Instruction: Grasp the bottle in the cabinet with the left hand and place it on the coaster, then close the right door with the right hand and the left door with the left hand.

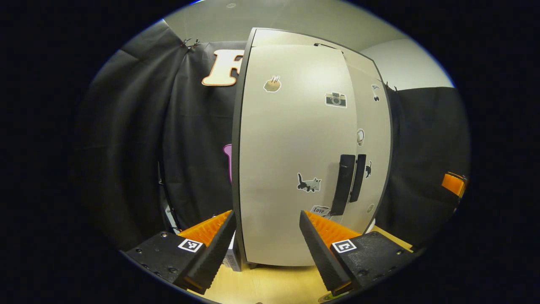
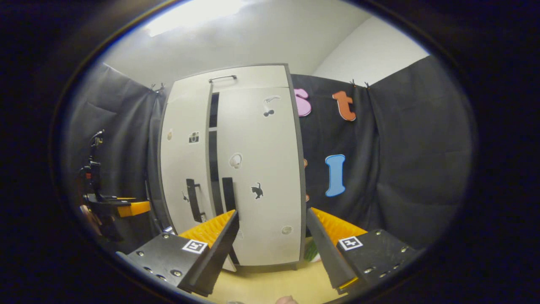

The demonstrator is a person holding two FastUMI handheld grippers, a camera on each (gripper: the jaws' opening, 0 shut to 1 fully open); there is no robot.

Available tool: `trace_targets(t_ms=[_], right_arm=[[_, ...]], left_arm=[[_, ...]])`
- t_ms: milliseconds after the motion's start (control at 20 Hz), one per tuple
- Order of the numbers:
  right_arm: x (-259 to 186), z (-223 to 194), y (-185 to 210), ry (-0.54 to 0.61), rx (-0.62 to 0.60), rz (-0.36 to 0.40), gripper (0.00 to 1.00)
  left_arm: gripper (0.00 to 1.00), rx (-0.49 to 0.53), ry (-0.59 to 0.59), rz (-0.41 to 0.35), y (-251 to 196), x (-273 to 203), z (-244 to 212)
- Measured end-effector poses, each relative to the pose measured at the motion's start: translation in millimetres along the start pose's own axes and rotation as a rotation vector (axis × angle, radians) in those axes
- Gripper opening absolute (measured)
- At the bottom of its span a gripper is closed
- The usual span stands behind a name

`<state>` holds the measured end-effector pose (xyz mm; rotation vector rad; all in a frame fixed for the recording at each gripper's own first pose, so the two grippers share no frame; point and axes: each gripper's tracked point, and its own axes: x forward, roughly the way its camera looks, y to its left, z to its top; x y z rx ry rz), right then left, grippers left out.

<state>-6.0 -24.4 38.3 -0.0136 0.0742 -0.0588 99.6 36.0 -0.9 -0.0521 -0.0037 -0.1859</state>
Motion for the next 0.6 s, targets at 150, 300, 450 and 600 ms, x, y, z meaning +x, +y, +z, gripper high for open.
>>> trace_targets(t_ms=[150, 300, 450, 600], right_arm=[[-1.8, -7.1, 6.7, 0.014, -0.015, 0.015, 0.97], [-3.8, -16.3, 10.7, 0.035, -0.029, 0.022, 0.97], [-5.4, -29.6, 7.8, 0.052, -0.074, 0.014, 0.97], [-2.6, -36.5, 7.5, 0.056, -0.102, 0.027, 0.97]], left_arm=[[0.95, 0.033, -0.032, 0.001, -3.1, -4.2, 7.8], [0.95, 0.046, -0.067, -0.025, -11.7, -6.3, 15.7], [0.95, 0.04, -0.074, -0.025, -16.4, -4.4, 14.0], [0.91, 0.05, -0.058, -0.006, -20.5, -4.0, 9.2]])
